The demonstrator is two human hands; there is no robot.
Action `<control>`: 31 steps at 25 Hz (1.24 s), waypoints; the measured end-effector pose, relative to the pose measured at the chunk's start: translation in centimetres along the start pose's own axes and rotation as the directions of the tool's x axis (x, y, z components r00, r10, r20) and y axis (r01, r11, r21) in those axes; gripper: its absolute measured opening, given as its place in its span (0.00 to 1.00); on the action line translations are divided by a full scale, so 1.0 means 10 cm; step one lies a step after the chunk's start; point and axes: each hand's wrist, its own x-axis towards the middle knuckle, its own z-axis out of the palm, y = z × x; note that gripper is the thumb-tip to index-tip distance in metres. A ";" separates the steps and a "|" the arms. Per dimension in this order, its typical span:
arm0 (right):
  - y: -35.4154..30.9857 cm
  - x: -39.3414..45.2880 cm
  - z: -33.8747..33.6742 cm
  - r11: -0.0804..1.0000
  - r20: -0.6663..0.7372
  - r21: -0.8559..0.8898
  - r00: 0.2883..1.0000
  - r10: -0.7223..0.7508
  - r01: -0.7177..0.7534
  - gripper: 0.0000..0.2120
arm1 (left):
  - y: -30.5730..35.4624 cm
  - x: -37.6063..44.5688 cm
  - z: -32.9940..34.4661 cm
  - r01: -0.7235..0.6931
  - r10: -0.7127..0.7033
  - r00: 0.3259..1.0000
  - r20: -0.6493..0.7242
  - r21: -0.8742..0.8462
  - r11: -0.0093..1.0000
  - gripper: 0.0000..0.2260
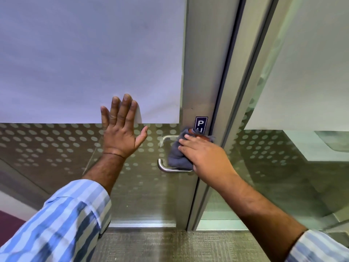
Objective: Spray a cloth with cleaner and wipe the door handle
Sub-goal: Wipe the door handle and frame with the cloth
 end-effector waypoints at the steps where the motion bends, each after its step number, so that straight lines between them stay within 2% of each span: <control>1: -0.01 -0.03 -0.01 0.996 0.079 0.070 0.996 0.051 -0.057 0.22 | -0.01 0.00 -0.01 -0.002 0.002 1.000 0.008 0.001 1.000 0.42; 3: -0.08 -0.13 -0.05 0.969 0.094 0.203 0.987 0.128 -0.144 0.25 | -0.02 0.01 -0.03 -0.005 0.005 1.000 0.024 -0.001 1.000 0.42; 5: -0.20 -0.30 -0.09 0.920 -0.037 0.314 0.966 0.258 -0.234 0.24 | -0.01 0.01 -0.06 -0.006 0.006 0.999 0.036 -0.013 1.000 0.43; 7: -0.36 -0.56 -0.06 0.801 -0.103 0.485 0.887 0.450 -0.350 0.24 | 0.00 0.01 -0.06 -0.002 0.003 0.999 0.039 -0.022 1.000 0.43; 8: -0.45 -0.71 -0.01 0.702 -0.072 0.579 0.831 0.552 -0.416 0.24 | 0.00 0.01 -0.06 -0.002 0.003 0.999 0.039 -0.027 1.000 0.43; 9: -0.54 -0.89 0.06 0.552 0.007 0.683 0.760 0.650 -0.479 0.24 | 0.00 0.01 -0.06 -0.002 0.003 0.999 0.041 -0.031 1.000 0.43; 11: -0.68 -1.25 0.20 0.165 0.208 0.840 0.587 0.783 -0.517 0.23 | -0.01 0.01 -0.07 -0.002 0.004 0.999 0.045 -0.043 0.999 0.42; 12: -0.74 -1.44 0.26 0.006 0.294 0.862 0.509 0.809 -0.507 0.22 | -0.01 0.01 -0.07 -0.001 0.003 0.999 0.050 -0.051 0.999 0.42; 13: -0.79 -1.63 0.30 -0.099 0.354 0.862 0.452 0.819 -0.497 0.20 | 0.00 0.01 -0.07 0.004 -0.001 0.998 0.057 -0.058 0.998 0.42; 15: -0.90 -1.94 0.32 -0.229 0.421 0.859 0.378 0.825 -0.458 0.19 | 0.00 0.01 -0.06 0.024 -0.019 0.997 0.072 -0.070 0.997 0.41; 18: -1.04 -2.28 0.25 -0.446 0.535 0.834 0.279 0.798 -0.324 0.18 | 0.01 0.01 -0.06 0.042 -0.033 0.996 0.084 -0.102 0.994 0.41; 22: -1.15 -2.48 0.24 -0.593 0.629 0.777 0.242 0.739 -0.211 0.17 | 0.01 0.02 -0.06 0.042 -0.033 0.996 0.089 -0.098 0.994 0.42; 24: -1.18 -2.53 0.26 -0.638 0.658 0.752 0.242 0.713 -0.166 0.24 | 0.01 0.03 -0.07 0.051 -0.041 0.994 0.102 -0.092 0.994 0.41; 26: -1.21 -2.55 0.24 -0.687 0.687 0.719 0.265 0.677 -0.107 0.31 | 0.01 0.01 -0.11 0.048 -0.038 0.992 0.118 -0.083 0.995 0.40; 31: -1.35 -2.68 0.09 -0.674 0.657 0.732 0.364 0.660 -0.101 0.29 | 0.07 0.03 -0.31 0.089 -0.064 0.982 0.175 -0.135 0.987 0.40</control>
